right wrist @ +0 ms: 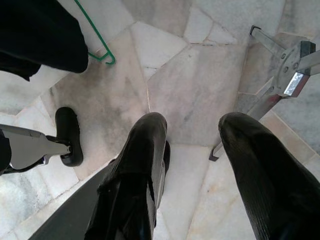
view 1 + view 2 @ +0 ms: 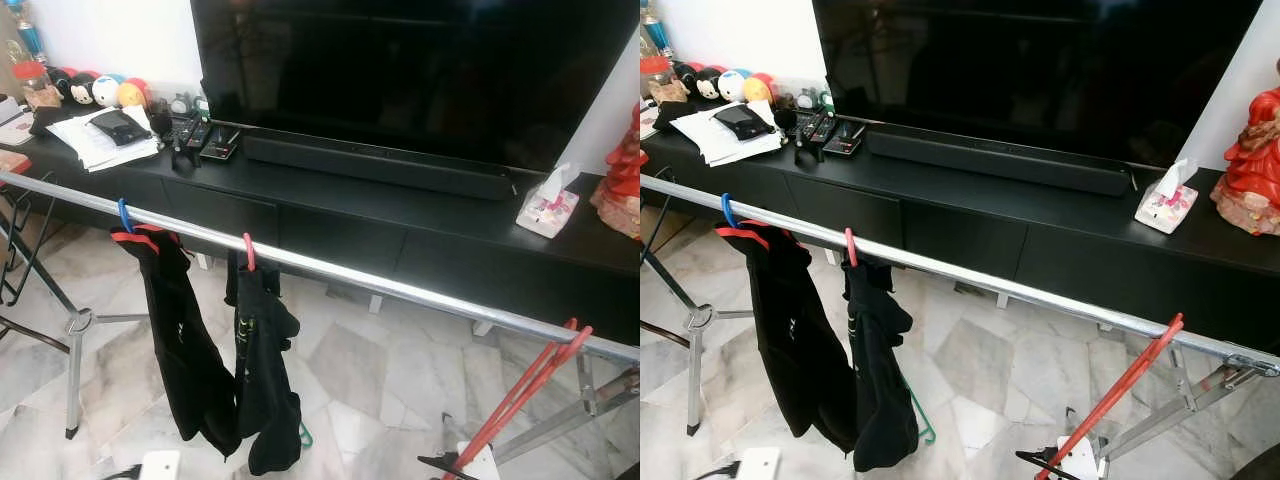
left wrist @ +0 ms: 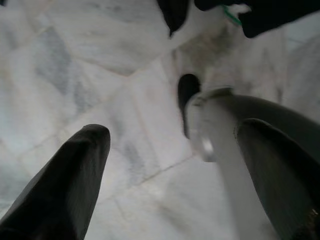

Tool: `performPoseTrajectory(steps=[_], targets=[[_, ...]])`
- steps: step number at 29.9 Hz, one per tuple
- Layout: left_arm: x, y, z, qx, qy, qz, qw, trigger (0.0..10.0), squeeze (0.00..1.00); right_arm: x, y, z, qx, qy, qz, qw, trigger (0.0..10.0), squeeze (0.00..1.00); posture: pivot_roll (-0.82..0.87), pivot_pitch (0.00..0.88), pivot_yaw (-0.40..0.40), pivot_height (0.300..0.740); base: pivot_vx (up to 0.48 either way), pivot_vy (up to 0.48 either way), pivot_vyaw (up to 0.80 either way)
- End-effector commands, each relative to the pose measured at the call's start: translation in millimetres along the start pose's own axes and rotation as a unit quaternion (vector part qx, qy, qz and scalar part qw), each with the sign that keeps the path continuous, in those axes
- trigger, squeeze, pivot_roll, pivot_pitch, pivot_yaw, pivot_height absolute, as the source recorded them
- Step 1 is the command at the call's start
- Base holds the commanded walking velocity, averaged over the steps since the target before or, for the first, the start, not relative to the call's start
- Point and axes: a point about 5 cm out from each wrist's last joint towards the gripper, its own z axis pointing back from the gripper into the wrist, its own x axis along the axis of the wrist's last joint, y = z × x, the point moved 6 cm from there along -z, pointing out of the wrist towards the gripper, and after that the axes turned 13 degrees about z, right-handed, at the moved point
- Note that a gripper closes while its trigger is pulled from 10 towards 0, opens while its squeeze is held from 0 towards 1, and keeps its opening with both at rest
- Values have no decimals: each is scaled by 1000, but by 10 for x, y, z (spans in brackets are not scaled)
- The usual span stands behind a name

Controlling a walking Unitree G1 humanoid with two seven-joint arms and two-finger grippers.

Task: Hang hanger

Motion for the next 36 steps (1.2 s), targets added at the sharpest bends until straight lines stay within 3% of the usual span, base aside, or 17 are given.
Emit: performPoseTrajectory(steps=[1,8,10,13,36], targets=[[-18,-64,-3,-3,2,-12,1000,10000,0,-20,-29,6,-4,4,2,1000,10000,0,-97,0,-41,740,0,0,0],[-105,-322,-1,-15,6,-11,1000,10000,0,-40,-50,11,-12,7,0,1000,10000,0,-96,0,-42,740,0,0,0],[-46,-143,-5,-5,4,-9,1000,10000,0,-36,-53,10,-13,7,-1,1000,10000,0,-97,0,-42,740,0,0,0],[-18,-56,-4,0,3,-8,1000,10000,0,-32,-50,9,-13,6,-1,1000,10000,0,-97,0,-42,740,0,81,0],[-17,13,2,-3,5,1,1000,10000,0,-1,82,-25,-12,10,9,1000,10000,0,-93,0,-46,740,0,277,0]])
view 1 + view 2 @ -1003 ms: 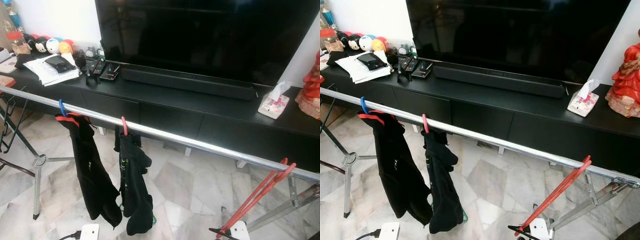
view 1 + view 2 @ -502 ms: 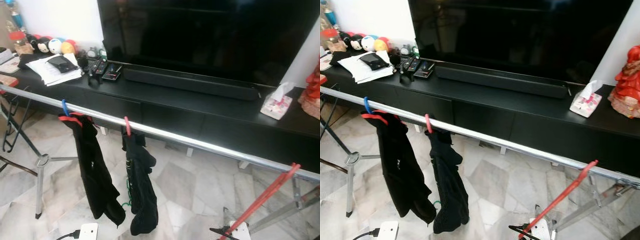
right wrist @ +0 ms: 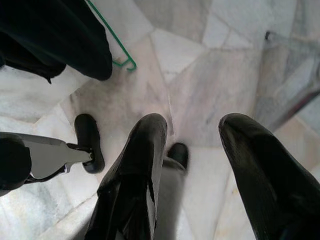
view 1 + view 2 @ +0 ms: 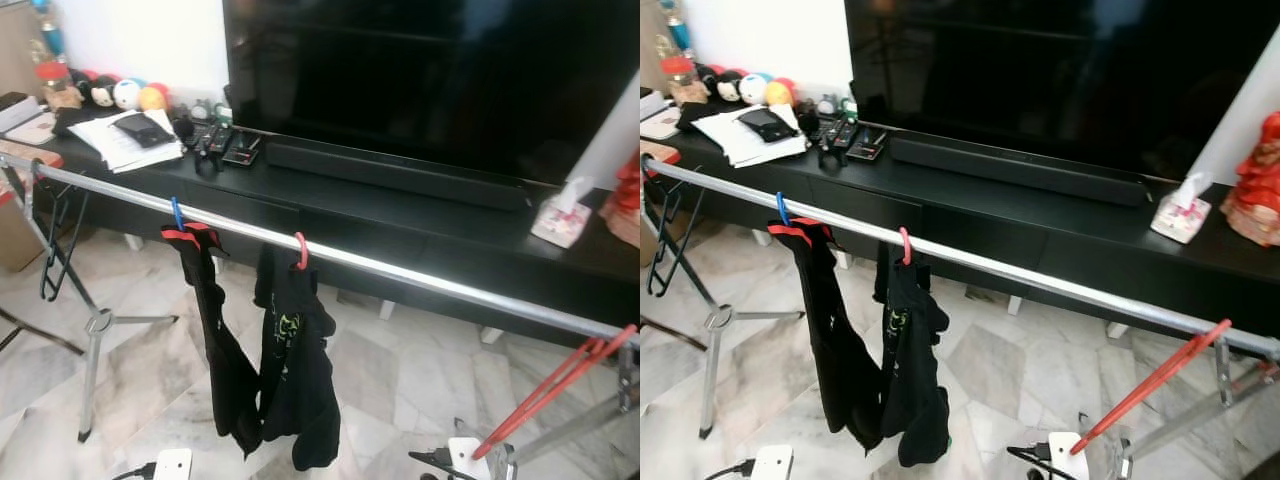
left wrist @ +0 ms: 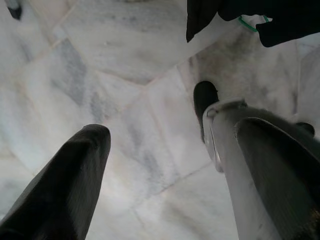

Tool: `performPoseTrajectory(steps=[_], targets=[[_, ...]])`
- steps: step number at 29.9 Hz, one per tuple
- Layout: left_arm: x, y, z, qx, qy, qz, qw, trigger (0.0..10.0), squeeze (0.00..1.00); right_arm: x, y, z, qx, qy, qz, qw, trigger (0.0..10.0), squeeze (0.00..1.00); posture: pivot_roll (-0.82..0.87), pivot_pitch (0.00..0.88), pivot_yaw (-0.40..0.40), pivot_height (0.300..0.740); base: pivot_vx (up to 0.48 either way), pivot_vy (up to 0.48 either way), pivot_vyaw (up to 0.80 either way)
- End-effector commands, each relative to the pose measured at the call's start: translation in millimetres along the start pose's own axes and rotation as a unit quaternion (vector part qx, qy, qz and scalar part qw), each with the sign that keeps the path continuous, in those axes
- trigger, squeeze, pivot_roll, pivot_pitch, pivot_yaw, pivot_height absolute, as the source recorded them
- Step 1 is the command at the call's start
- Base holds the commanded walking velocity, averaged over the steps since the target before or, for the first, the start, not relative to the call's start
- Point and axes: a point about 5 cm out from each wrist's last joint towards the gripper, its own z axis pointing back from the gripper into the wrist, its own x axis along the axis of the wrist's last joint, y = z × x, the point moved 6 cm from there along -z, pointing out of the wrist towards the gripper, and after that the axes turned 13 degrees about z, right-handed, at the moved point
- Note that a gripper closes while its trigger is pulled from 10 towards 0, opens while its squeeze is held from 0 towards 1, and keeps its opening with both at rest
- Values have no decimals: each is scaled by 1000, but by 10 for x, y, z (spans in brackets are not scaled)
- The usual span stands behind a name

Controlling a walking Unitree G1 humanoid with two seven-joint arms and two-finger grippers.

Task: Hang hanger

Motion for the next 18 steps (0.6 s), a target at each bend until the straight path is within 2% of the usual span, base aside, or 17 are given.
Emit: performPoseTrajectory(steps=[1,11,18], targets=[[-59,-37,3,-7,8,-1,1000,10000,0,-74,-74,18,-12,13,3,1000,10000,0,-93,0,-46,740,0,289,0],[-71,-46,5,-8,9,-2,1000,10000,0,-117,-255,49,-33,22,-14,999,10000,0,-89,0,-47,740,0,290,0],[-72,-62,4,-9,9,-2,1000,10000,0,-86,-300,50,-35,19,-14,999,10000,0,-89,0,-47,740,0,290,0]])
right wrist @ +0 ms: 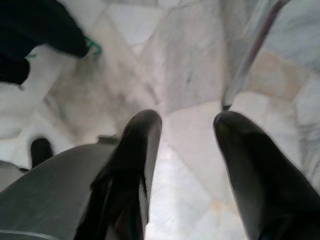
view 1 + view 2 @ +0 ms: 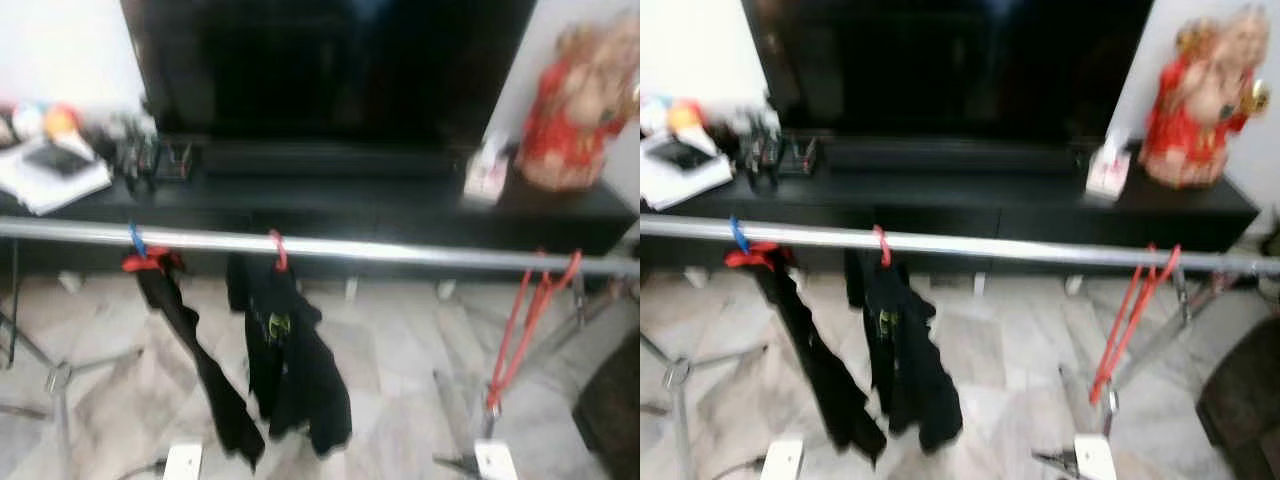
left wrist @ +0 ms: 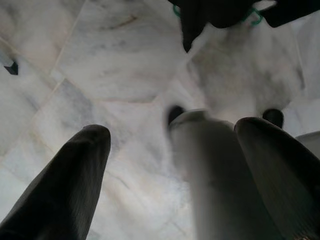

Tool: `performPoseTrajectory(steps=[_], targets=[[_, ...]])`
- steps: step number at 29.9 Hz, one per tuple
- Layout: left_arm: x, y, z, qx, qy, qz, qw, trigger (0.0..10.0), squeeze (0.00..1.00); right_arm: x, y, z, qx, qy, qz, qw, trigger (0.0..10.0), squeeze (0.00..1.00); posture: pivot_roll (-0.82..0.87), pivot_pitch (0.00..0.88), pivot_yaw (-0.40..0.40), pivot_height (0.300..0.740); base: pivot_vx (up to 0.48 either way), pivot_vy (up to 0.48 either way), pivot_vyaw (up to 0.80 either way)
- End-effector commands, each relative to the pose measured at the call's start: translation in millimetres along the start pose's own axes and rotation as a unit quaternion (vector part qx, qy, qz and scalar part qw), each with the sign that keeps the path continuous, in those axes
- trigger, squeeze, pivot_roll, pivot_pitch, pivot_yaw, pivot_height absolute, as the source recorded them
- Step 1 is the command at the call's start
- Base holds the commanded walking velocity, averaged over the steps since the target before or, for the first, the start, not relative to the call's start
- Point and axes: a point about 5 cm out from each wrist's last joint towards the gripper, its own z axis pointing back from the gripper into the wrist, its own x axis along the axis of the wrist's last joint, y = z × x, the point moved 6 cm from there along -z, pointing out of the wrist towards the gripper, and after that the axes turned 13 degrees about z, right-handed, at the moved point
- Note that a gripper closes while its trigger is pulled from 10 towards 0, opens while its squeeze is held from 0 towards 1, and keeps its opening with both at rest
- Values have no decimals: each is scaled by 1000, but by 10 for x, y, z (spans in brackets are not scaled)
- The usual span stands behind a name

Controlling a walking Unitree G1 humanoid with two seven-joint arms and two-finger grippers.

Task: Hang hanger

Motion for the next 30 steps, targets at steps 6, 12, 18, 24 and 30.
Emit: performPoseTrajectory(steps=[6,12,18,24,30], targets=[[-34,92,11,11,5,-6,1000,10000,0,61,54,-13,6,-9,-5,1000,10000,0,-88,0,-48,740,0,289,0],[-39,89,11,11,5,-7,1000,10000,0,29,117,-14,8,-6,-8,1000,10000,0,-88,0,-48,740,0,291,0],[-38,91,11,11,5,-7,1000,10000,0,64,177,-26,10,-7,-8,1000,10000,0,-89,0,-48,740,0,289,0],[-41,96,12,12,6,-18,1000,10000,0,93,211,-34,12,-9,-7,1000,10000,0,-87,0,-49,740,0,48,0],[-38,97,13,12,3,-12,1000,10000,0,75,196,-31,8,-6,-13,1000,10000,0,-86,0,-51,740,0,0,0]])
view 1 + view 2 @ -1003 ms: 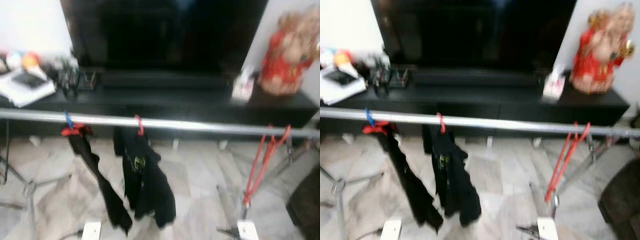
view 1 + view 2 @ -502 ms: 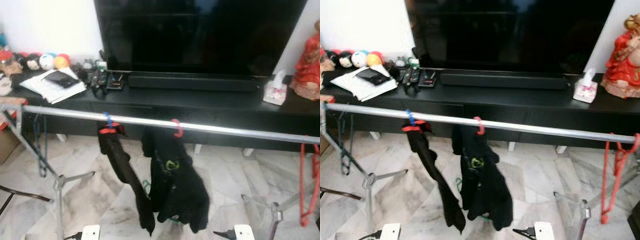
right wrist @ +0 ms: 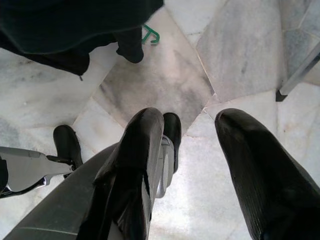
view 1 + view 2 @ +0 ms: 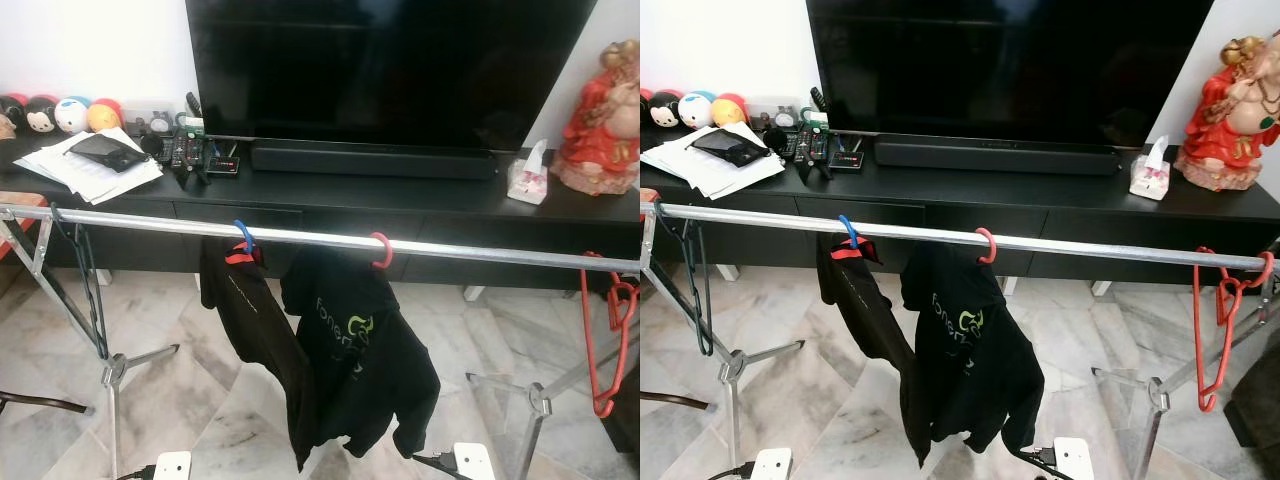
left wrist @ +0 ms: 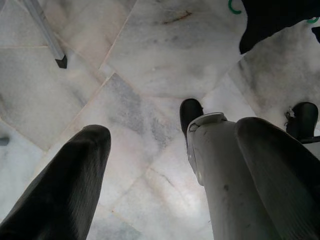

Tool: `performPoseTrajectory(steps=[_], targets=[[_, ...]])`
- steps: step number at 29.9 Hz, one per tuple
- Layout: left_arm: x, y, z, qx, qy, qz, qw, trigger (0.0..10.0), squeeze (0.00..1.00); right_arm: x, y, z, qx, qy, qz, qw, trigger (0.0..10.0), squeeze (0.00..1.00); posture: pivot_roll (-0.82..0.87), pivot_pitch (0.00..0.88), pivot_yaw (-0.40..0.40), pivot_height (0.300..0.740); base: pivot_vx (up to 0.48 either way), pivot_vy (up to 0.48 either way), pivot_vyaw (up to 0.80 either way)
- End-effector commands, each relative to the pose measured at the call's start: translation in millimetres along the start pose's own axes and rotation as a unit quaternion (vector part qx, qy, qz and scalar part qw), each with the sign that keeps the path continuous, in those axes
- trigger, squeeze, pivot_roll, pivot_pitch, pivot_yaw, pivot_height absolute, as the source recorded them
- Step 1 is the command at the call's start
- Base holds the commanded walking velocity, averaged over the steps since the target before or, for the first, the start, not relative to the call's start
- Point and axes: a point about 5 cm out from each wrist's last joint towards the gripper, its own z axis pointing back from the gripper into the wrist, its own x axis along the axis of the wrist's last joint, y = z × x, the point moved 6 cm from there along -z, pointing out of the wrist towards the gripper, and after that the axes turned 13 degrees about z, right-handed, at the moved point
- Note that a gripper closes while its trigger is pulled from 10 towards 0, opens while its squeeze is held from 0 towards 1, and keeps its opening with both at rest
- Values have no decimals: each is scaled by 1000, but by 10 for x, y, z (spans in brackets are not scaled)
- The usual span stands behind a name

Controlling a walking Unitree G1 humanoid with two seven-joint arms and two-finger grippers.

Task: Hang hanger

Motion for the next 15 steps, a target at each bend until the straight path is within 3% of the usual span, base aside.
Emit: performPoseTrajectory(steps=[1,7,15], targets=[[-32,-25,2,-2,2,-5,1000,10000,0,-13,-50,6,-8,2,-4,1000,10000,0,-86,0,-51,740,0,0,0],[-35,-29,2,-3,3,-3,1000,10000,0,-11,-73,8,-10,2,-6,1000,10000,0,-87,0,-53,740,0,0,0],[-54,-30,4,-4,7,-41,999,10000,0,7,-73,7,-7,-2,-6,1000,10000,0,-85,0,-56,740,0,0,0]])
